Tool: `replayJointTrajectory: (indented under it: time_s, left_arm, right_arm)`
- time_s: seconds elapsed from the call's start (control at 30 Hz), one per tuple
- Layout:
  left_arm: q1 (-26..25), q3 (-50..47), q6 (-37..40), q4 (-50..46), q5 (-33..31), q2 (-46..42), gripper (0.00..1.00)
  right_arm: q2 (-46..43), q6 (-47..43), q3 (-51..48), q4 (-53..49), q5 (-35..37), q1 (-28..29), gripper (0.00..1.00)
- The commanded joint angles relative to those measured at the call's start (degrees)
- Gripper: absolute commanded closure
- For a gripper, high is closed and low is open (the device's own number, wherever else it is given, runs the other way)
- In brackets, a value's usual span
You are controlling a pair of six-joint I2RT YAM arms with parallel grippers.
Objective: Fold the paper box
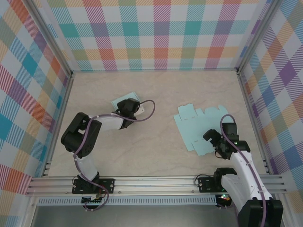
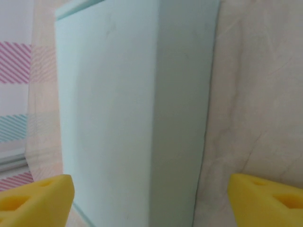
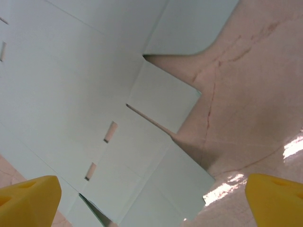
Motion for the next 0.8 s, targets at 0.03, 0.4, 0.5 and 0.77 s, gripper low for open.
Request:
replayJointTrajectory:
  time_s: [0.03, 0.4, 0.5, 0.77]
  left_arm:
    - [0.04, -2.46, -4.25, -5.87, 2.07, -7.77, 0.00]
    - [-2.45, -3.26, -32.00, -11.74, 7.88, -28.11, 0.00]
    - [-2.45, -3.11, -45.68, -14.07, 8.23, -31.50, 0.00]
    - [-2.45, -13.92, -87.88, -9.28, 12.56, -39.60, 0.09]
  right_arm:
    - [0.45, 2.17, -1.62, -2.74, -0.84, -0.34, 0.00]
    - [-0.89, 5.55, -7.41, 3.97, -7.53, -0.33, 0.17]
    - [-0.21, 7.62, -9.48, 10.27, -12.75, -0.25, 0.34]
    - [6.19, 10.62, -9.50, 23.60, -18.84, 4.98, 0.83]
